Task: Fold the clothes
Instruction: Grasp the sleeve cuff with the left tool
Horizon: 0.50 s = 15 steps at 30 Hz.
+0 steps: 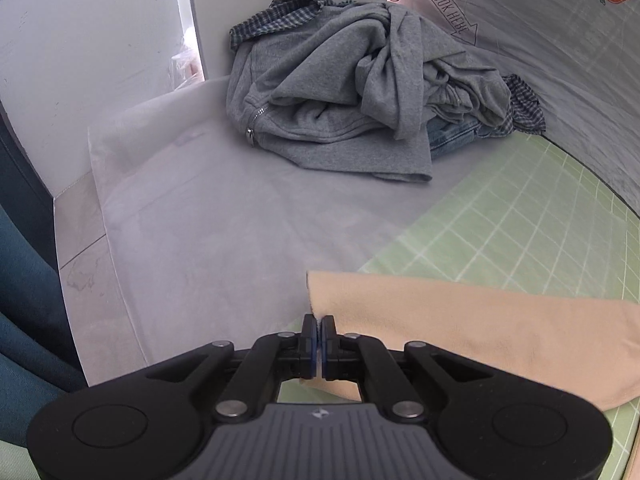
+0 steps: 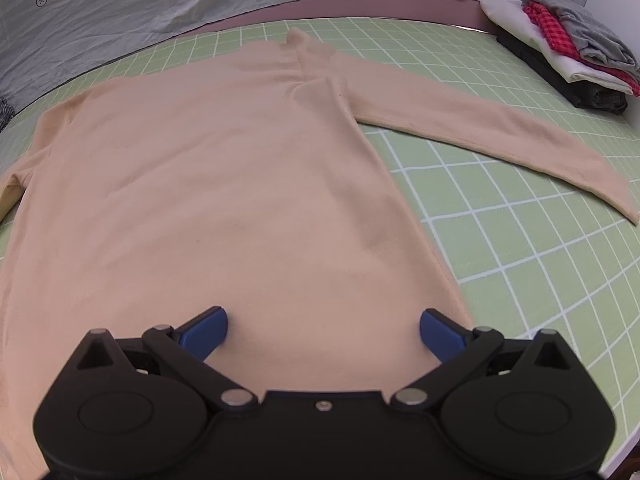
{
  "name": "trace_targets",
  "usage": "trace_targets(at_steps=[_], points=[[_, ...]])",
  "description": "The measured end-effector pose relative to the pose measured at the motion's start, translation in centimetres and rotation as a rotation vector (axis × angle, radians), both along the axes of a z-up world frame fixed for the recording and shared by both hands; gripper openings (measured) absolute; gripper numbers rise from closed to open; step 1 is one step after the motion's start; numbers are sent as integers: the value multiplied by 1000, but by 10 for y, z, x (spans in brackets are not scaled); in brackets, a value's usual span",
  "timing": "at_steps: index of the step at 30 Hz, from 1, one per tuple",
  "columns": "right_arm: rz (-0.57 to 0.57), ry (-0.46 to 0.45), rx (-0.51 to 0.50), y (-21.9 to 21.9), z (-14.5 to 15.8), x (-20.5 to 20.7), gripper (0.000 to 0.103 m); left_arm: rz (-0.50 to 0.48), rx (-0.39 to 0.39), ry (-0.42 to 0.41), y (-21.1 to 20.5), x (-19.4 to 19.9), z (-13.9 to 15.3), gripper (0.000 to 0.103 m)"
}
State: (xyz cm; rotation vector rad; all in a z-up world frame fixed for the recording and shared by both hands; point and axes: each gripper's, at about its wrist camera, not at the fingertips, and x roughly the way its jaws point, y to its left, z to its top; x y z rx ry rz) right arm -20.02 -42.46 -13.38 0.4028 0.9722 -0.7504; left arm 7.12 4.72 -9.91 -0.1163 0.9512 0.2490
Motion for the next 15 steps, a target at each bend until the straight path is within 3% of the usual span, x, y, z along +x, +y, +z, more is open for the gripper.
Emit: trace_targets(at_steps=[4, 10, 15], points=[[3, -10, -4, 1, -1, -1, 103, -16, -4, 50, 0, -7, -12, 3], [22, -27, -18, 3, -1, -4, 103, 26, -74, 82, 7, -25, -25, 3], [35, -33, -18, 3, -1, -5, 103, -19, -55, 83, -1, -39, -21, 2]])
